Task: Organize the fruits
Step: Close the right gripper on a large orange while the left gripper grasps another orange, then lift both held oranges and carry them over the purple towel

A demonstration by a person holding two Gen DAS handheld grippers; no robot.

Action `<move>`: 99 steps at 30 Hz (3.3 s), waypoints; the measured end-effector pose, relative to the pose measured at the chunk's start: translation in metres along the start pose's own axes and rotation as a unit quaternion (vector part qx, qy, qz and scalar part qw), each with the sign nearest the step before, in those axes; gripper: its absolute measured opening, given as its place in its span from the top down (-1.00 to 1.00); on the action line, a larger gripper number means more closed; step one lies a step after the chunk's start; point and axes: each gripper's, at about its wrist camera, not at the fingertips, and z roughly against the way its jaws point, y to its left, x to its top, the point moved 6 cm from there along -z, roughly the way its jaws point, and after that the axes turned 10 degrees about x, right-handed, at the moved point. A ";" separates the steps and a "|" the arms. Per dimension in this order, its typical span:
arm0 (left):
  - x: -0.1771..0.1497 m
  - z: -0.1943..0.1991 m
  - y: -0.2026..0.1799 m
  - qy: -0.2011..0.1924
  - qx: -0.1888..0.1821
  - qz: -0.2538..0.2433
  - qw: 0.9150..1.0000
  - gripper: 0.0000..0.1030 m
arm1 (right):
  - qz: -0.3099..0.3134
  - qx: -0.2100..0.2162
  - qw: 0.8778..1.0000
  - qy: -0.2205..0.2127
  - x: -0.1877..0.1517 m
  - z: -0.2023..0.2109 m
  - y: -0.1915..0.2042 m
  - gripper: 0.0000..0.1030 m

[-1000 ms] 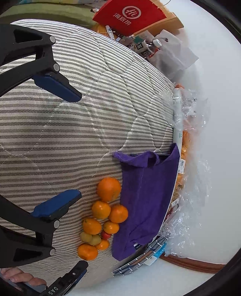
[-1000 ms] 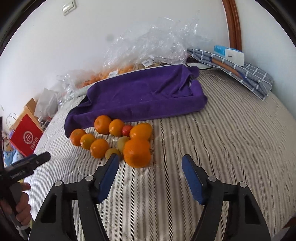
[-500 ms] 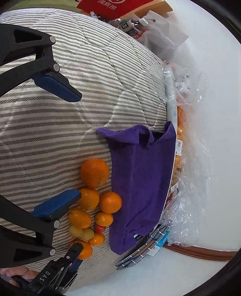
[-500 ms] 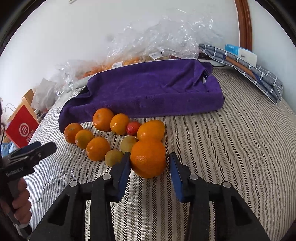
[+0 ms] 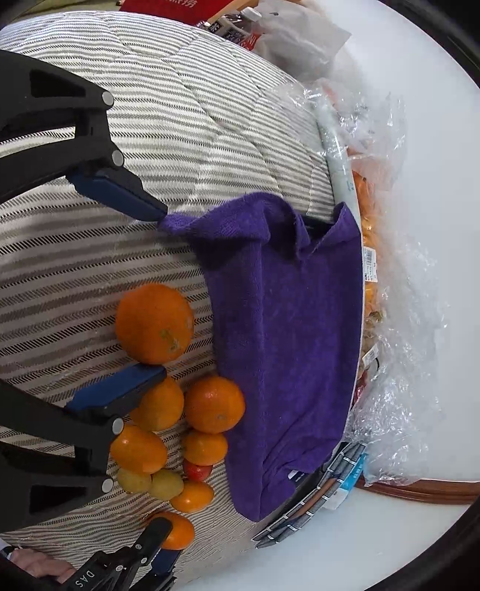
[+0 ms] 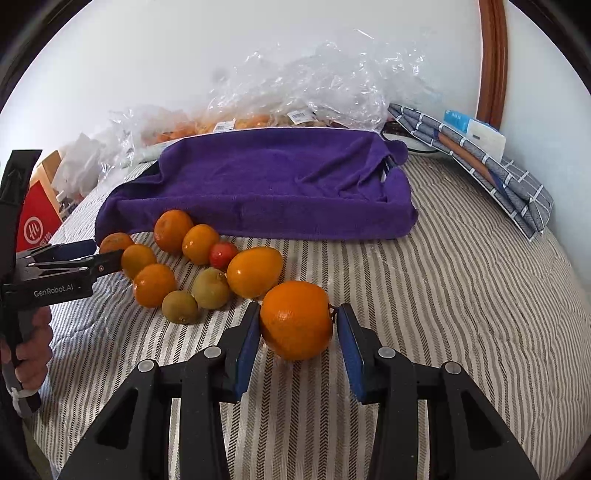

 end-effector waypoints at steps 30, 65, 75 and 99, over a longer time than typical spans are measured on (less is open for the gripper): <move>-0.004 0.012 0.006 -0.024 -0.051 0.051 0.997 0.23 | -0.046 0.017 0.999 0.013 0.002 -0.015 -0.009 0.26; 0.053 0.070 0.026 -0.132 -0.059 0.135 0.980 0.23 | -0.031 0.071 0.993 -0.090 0.063 0.042 -0.004 0.27; 0.109 0.049 0.022 -0.135 -0.059 0.163 0.976 0.23 | -0.030 0.065 0.989 -0.130 0.132 0.031 -0.012 0.27; 0.100 -0.036 -0.009 -0.052 -0.034 0.127 0.990 0.23 | -0.035 0.050 0.998 -0.022 0.122 -0.085 -0.037 0.27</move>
